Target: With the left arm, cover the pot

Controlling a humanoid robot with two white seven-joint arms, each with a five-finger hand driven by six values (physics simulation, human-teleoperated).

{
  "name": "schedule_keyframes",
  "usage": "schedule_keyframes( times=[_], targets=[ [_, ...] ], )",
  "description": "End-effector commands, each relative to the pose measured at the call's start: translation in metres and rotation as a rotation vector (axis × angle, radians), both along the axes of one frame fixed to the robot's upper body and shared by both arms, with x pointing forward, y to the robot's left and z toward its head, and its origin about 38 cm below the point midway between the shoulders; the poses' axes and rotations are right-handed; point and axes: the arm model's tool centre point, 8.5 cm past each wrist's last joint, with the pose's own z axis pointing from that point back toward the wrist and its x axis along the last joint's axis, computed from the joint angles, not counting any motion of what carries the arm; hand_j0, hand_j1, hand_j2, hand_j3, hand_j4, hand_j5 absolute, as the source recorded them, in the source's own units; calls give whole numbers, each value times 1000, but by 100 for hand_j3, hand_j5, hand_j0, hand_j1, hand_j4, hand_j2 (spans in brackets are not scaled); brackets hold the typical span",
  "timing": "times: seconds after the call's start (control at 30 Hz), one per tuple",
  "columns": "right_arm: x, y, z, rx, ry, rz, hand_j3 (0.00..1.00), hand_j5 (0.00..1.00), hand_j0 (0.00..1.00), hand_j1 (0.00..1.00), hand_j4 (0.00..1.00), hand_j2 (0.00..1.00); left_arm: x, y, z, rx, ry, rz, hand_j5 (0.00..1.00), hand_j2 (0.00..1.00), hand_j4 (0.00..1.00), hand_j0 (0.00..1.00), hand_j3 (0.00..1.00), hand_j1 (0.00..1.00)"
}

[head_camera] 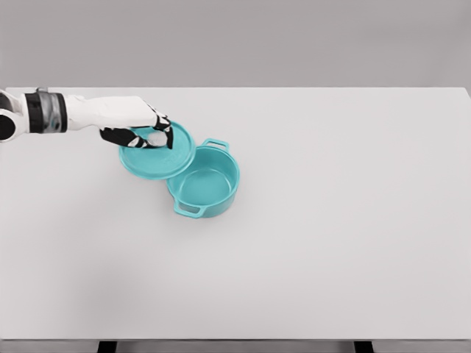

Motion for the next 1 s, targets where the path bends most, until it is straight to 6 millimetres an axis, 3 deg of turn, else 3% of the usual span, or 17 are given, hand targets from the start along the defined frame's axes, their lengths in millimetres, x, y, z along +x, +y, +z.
schedule_keyframes(
  times=[0.0,0.23,0.97],
  targets=[
    [0,0,0,0,0,0,100,100,100,100,100,100,-1,-9,2,-16,-1,-19,52,52,52,52,52,52],
    [0,0,0,0,0,0,100,100,100,100,100,100,-4,-30,-1,-34,2,-62,52,52,52,52,52,52],
    [0,0,0,0,0,0,100,100,100,100,100,100,-10,-53,-13,-57,21,-109,52,52,52,52,52,52]
  ],
)
